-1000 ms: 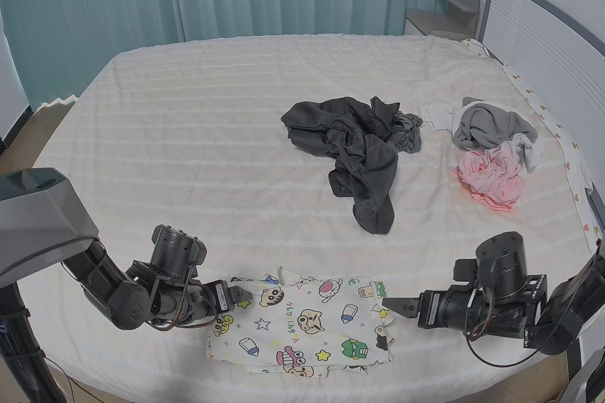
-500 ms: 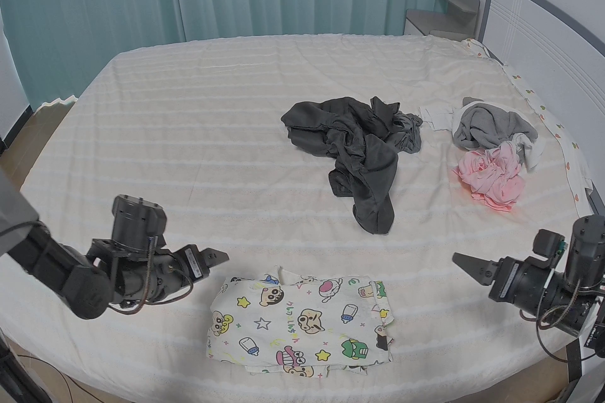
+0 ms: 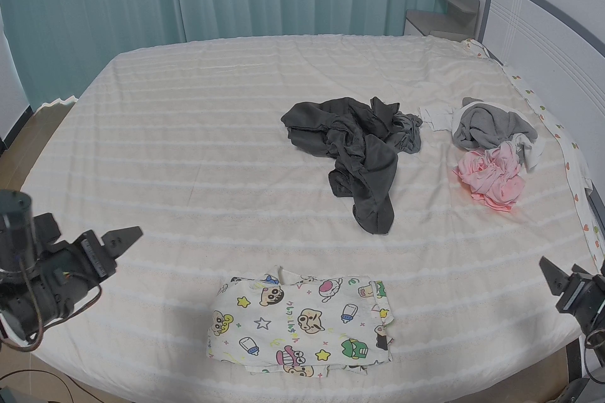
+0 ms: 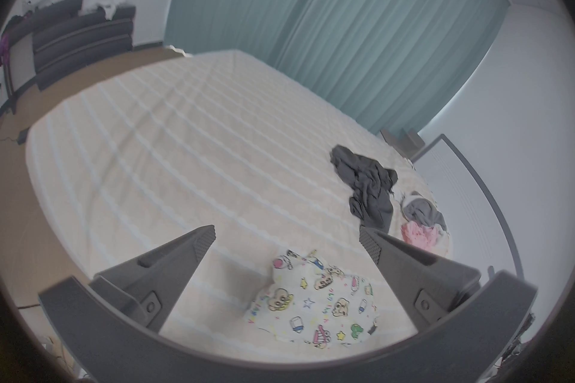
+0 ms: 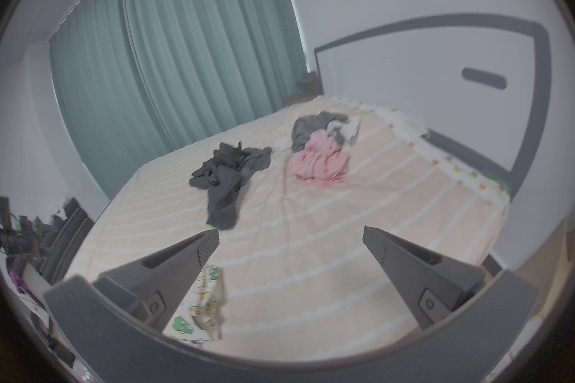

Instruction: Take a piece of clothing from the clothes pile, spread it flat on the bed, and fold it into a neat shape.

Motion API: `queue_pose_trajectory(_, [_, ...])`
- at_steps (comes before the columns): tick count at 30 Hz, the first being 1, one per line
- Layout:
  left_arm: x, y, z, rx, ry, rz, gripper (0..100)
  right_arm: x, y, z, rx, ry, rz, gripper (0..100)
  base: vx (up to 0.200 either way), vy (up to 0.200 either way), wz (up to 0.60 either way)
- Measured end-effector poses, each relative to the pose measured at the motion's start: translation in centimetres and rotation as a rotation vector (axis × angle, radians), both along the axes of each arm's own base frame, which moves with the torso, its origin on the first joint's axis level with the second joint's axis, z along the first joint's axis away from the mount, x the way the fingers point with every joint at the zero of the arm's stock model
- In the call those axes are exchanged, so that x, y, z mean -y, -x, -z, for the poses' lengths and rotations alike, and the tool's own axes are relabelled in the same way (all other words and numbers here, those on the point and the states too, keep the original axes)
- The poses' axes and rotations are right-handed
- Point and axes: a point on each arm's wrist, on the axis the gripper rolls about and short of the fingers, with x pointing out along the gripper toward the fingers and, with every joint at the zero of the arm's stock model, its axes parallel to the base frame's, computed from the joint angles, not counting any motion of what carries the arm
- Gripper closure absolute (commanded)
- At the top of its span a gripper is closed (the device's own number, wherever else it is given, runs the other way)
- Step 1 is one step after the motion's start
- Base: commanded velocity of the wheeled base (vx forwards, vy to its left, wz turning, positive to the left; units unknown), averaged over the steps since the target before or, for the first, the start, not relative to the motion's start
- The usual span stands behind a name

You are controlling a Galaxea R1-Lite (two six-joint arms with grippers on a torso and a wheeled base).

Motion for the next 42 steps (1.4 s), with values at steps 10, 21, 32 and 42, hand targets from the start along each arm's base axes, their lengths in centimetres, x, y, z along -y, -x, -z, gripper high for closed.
queue_pose_trajectory(10, [-3.7, 7.6, -1.6, 0.154, -0.165, -0.171, 0, 3.3, 6.2, 0.8, 0.128, 0.185, 0.185, 0, 0.0, 0.0, 0.0])
queue_pose_trajectory(21, [-6.7, 15.0, 1.2, 0.313, -0.405, -0.307, 0, 3.1, 10.3, 3.2, 0.263, 0.229, 0.015, 0, 0.0, 0.0, 0.0])
queue_pose_trajectory(32, [-6.2, 16.1, 7.8, 0.38, -0.511, 0.01, 0, 2.3, 10.8, 4.2, 0.284, 0.234, -0.282, 0, 0.0, 0.0, 0.0])
queue_pose_trajectory(42, [-5.7, 16.4, 8.9, 0.427, -0.536, 0.267, 0, 2.5, 10.9, 4.5, 0.242, 0.351, -0.209, 0, 0.0, 0.0, 0.0])
